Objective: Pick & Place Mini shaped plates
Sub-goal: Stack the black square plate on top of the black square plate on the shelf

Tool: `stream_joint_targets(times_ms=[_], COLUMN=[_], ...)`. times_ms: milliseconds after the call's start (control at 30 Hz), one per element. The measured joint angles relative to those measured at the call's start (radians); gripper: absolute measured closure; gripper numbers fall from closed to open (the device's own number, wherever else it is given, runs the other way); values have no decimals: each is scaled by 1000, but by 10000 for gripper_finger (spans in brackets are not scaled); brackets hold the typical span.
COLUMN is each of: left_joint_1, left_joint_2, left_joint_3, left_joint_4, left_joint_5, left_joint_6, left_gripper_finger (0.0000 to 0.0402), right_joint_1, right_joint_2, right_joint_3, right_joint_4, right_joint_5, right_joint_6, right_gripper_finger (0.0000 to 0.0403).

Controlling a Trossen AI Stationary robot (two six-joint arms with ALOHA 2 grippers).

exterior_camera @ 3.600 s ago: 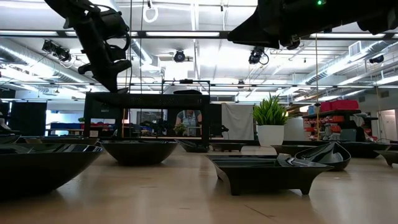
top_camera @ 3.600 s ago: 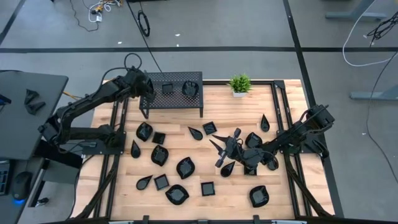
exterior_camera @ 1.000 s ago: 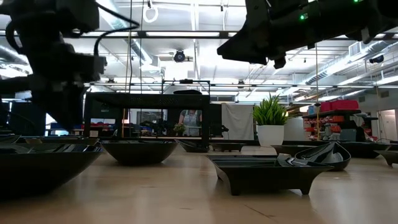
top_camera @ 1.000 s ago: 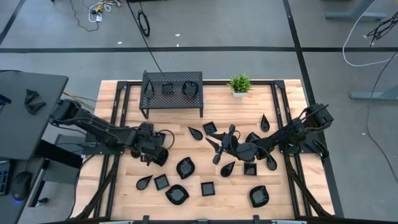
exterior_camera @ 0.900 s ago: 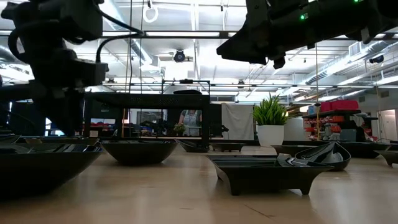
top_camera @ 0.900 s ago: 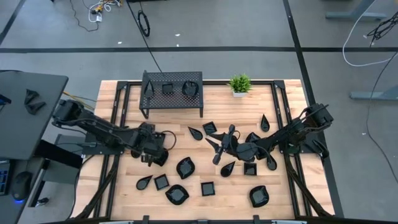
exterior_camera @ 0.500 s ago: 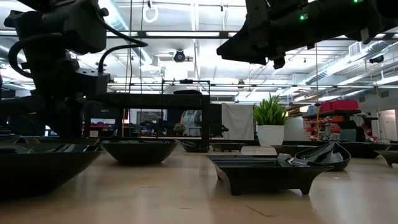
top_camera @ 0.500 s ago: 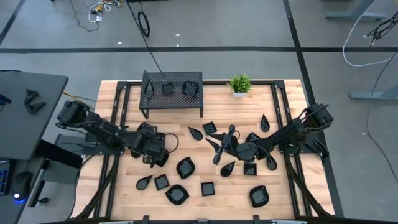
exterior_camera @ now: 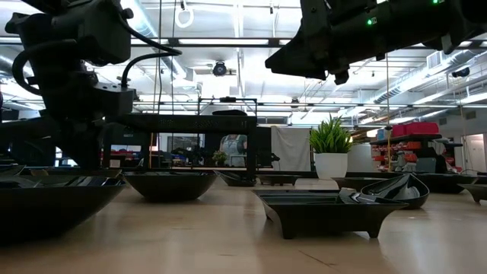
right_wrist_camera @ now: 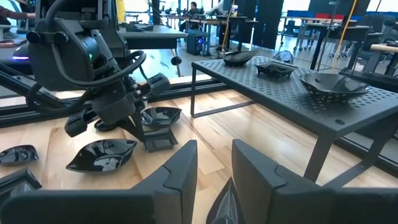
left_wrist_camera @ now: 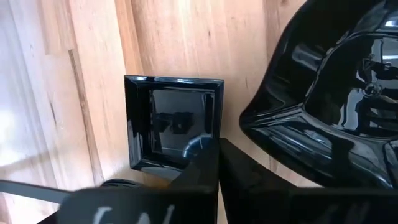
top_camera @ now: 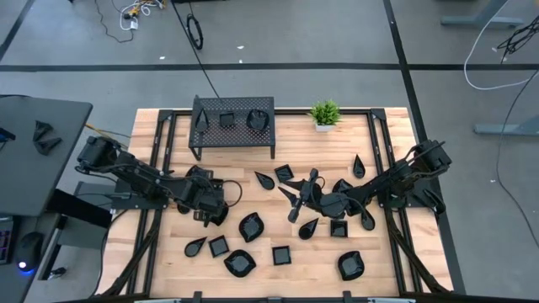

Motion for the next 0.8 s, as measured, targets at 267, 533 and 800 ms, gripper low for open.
stream_joint_targets(times_ms=[267, 533, 800], left_joint_1=[-16, -57, -82], left_joint_2=[-3, -3, -3], left_joint_3=[0, 106, 288], left_joint_4=[-1, -104, -221], left_joint_5=[-57, -128, -212], left_joint_6=[-2, -11, -2], left_gripper_finger=[399, 399, 399], right_joint_1=[0, 0, 1], right_joint_2=[0, 0, 0], right_joint_3=[0, 0, 0], right_joint_4=[0, 0, 0], right_joint_5=[0, 0, 0], right_joint_6=[0, 0, 2], right_gripper_finger=[300, 300, 300])
